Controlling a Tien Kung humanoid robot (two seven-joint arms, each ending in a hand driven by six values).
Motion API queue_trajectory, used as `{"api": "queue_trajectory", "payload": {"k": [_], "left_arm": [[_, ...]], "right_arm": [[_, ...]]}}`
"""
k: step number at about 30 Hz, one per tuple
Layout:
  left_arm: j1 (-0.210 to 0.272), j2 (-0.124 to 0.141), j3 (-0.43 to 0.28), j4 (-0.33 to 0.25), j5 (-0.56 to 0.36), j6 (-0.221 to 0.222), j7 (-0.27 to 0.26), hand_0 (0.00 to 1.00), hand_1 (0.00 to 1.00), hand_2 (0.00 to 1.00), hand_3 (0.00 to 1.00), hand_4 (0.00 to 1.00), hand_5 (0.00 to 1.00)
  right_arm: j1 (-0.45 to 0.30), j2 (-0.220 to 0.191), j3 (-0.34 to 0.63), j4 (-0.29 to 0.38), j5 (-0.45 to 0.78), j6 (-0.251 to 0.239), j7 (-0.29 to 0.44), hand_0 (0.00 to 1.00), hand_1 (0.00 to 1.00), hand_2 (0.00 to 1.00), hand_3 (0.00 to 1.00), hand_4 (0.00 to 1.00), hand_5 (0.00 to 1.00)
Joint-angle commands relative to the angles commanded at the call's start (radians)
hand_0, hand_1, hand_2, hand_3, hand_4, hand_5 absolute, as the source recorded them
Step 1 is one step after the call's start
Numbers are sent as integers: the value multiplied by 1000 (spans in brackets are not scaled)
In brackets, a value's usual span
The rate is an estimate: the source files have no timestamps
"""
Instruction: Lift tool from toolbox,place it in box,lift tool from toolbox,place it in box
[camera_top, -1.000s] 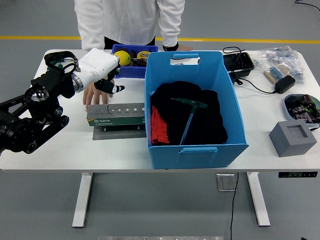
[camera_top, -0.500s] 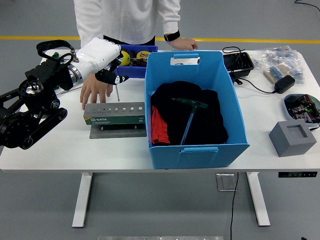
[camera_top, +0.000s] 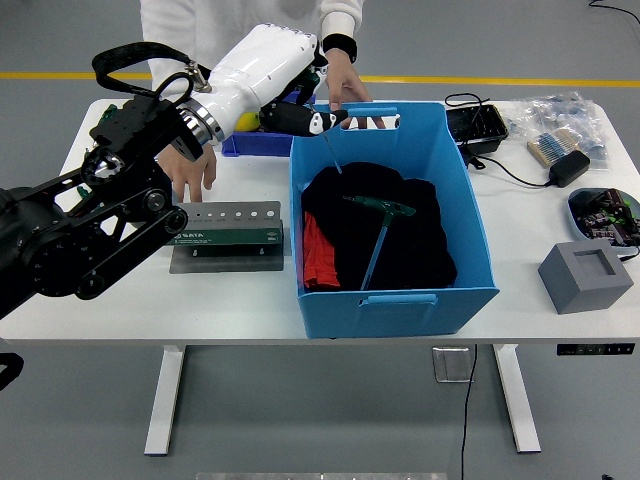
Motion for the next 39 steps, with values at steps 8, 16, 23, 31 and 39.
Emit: {"api": "queue_trajectory", "payload": {"k": [8,16,23,31,39], "left_arm": [[8,-148,119,122,-92,54,-55,145,2,21,55,761,329],[4,-232,211,258,-160,31,-75,302,183,221,341,783,382],[-30,-255,268,369,-222,43,-151,372,342,411,459,832,438],[-48,-255,258,434,-184,49,-148,460,523,549,528,850,466],[-47,-255,239,469,-155,44,-119,619,621,721,611,856,484]], "right_arm": [[4,2,6,3,-11,-1,-5,669,655,731,575,771,719],[7,0,23,5,-46,2,-15,668,655,731,574,771,719],[4,0,33,6,-66,2,-20,667,655,731,574,771,720],[3,1,35,8,-71,3,-21,669,655,731,574,770,721],[7,0,31,7,-65,4,-20,669,655,731,574,770,721]]}}
